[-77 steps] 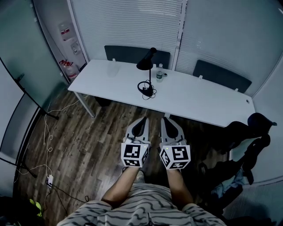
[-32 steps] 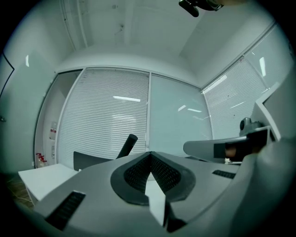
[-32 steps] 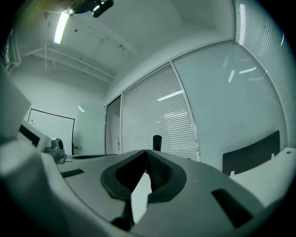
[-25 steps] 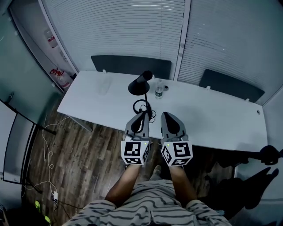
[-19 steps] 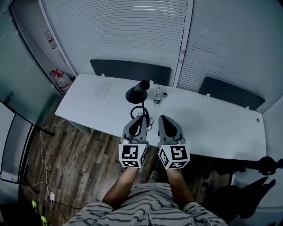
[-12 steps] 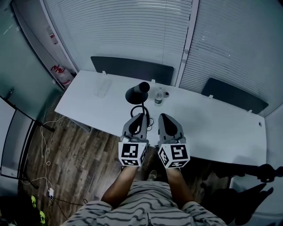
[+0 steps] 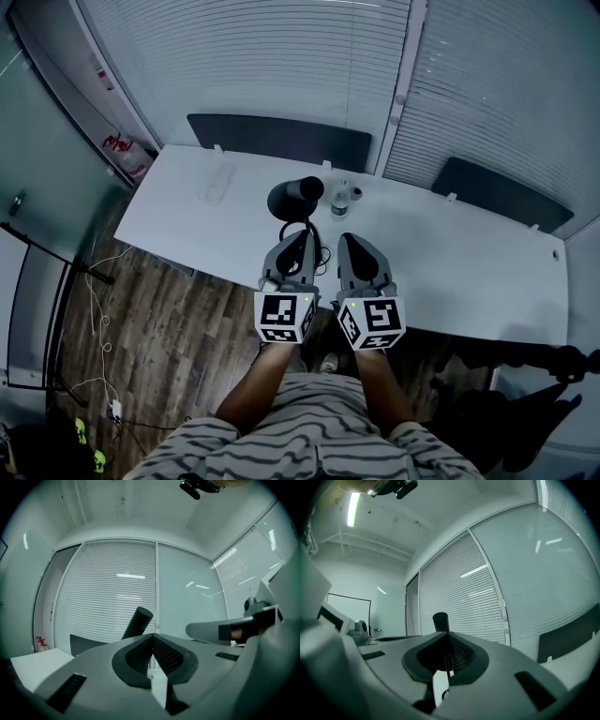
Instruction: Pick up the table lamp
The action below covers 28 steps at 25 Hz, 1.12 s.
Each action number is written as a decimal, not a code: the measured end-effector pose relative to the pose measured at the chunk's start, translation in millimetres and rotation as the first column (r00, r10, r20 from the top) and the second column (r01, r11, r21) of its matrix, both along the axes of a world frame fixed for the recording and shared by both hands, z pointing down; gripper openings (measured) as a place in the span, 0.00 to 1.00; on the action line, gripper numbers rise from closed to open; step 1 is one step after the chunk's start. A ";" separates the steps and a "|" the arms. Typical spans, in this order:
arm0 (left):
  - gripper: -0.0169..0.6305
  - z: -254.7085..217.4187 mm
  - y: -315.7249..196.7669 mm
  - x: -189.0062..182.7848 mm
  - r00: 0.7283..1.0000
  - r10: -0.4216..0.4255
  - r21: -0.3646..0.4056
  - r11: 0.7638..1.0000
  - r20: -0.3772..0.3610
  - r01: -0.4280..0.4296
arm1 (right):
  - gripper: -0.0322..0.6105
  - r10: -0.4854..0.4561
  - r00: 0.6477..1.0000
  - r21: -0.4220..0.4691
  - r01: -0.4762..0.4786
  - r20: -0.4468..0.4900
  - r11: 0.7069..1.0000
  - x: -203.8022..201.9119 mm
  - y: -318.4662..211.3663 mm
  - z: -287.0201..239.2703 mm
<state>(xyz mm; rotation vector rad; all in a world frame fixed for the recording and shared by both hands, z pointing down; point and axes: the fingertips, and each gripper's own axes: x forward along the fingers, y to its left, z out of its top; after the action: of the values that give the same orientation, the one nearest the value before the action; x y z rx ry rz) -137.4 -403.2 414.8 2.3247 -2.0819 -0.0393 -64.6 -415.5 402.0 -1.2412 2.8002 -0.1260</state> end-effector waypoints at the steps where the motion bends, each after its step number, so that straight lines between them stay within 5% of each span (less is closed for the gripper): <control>1: 0.04 2.5 -3.1 -3.1 1.000 0.003 -0.005 1.000 -0.001 -0.003 | 0.07 0.006 1.000 0.002 -0.006 -0.002 1.000 -2.1 -1.6 -0.8; 7: 0.04 30.4 -23.5 -13.3 0.999 0.035 -0.044 0.998 0.009 -0.034 | 0.07 0.029 1.000 0.004 -0.029 -0.008 1.000 -10.2 -11.1 -2.1; 11: 0.14 53.9 -32.8 -22.5 1.000 0.029 -0.067 0.997 0.009 -0.029 | 0.07 0.034 0.999 0.009 -0.034 -0.013 0.999 -16.1 -13.9 -4.7; 28: 0.15 162.1 -76.2 -32.8 0.998 0.064 -0.157 0.985 -0.013 -0.065 | 0.07 0.106 0.993 0.031 -0.104 -0.054 0.994 -4.1 -35.4 -2.9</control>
<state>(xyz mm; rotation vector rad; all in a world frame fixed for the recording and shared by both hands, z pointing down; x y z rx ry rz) -170.2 -479.4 576.8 2.2925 -1.9277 0.1126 -68.7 -451.0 399.0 -1.4030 2.7646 -0.0467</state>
